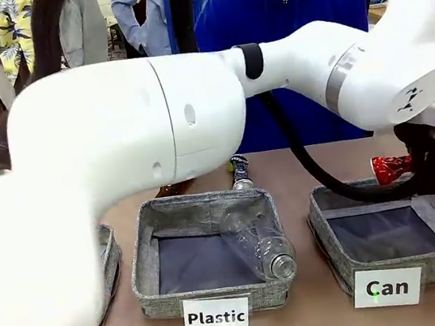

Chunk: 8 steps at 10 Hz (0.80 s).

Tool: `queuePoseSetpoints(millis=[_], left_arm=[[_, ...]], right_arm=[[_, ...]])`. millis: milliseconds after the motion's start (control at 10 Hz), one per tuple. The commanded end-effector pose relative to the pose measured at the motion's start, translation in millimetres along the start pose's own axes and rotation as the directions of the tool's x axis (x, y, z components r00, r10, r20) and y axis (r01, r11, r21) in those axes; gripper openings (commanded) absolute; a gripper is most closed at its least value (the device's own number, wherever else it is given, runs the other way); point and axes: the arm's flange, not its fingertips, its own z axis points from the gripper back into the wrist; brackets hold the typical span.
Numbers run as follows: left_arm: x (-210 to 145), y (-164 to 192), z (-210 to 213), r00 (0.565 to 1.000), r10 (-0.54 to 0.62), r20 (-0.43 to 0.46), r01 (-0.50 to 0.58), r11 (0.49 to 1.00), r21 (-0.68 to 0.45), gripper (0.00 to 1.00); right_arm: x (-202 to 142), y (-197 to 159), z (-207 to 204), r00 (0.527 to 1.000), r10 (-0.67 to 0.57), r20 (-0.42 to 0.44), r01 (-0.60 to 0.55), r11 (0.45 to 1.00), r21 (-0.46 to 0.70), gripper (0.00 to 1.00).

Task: Sort the can waste into the basket.
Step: Pick up the can waste from the table and place it in the right Fabric basket.

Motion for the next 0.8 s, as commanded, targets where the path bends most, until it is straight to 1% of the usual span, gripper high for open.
queuePoseSetpoints(millis=[0, 100, 200, 300, 400, 500, 600, 700], left_arm=[[23.6, 21.3, -5.3, 1.0, 0.003, -0.001, -0.003, 1.0, -0.025, 0.12], [20.6, 23.3, -5.2, 1.0, -0.005, -0.016, 0.005, 1.0, -0.028, 0.57], [19.1, 23.7, -4.5, 1.0, -0.004, -0.022, 0.003, 1.0, -0.023, 0.57], [18.8, 23.1, -4.7, 1.0, -0.003, -0.021, 0.002, 1.0, -0.022, 1.0], [18.2, 23.1, -5.0, 1.0, -0.007, -0.02, 0.007, 1.0, -0.021, 0.71], [17.7, 24.0, -5.6, 1.0, -0.013, -0.026, 0.013, 1.0, -0.017, 1.0], [17.9, 23.8, -5.4, 0.999, -0.014, -0.029, 0.014, 1.0, -0.016, 0.92], [17.7, 23.4, -6.1, 0.999, -0.02, -0.032, 0.019, 1.0, -0.017, 1.0]], right_arm=[[2.5, -0.7, 3.7, 1.0, 0.026, 0.005, -0.026, 1.0, 0.004, 1.0], [3.4, -0.2, 2.4, 1.0, 0.027, 0.005, -0.027, 1.0, 0.004, 1.0], [2.7, 0.6, 3.2, 0.999, 0.036, -0.001, -0.036, 0.999, 0.004, 1.0], [1.8, 0.9, 3.3, 0.999, 0.041, -0.004, -0.041, 0.999, 0.001, 1.0], [2.2, 0.6, 2.5, 0.999, 0.039, -0.003, -0.039, 0.999, -0.003, 1.0], [2.6, 0.8, 1.8, 0.999, 0.038, -0.002, -0.039, 0.999, -0.005, 1.0], [2.2, 0.9, 2.1, 0.999, 0.041, -0.008, -0.041, 0.999, -0.005, 1.0], [2.4, 0.1, 2.0, 0.999, 0.041, -0.006, -0.041, 0.999, -0.009, 1.0]])
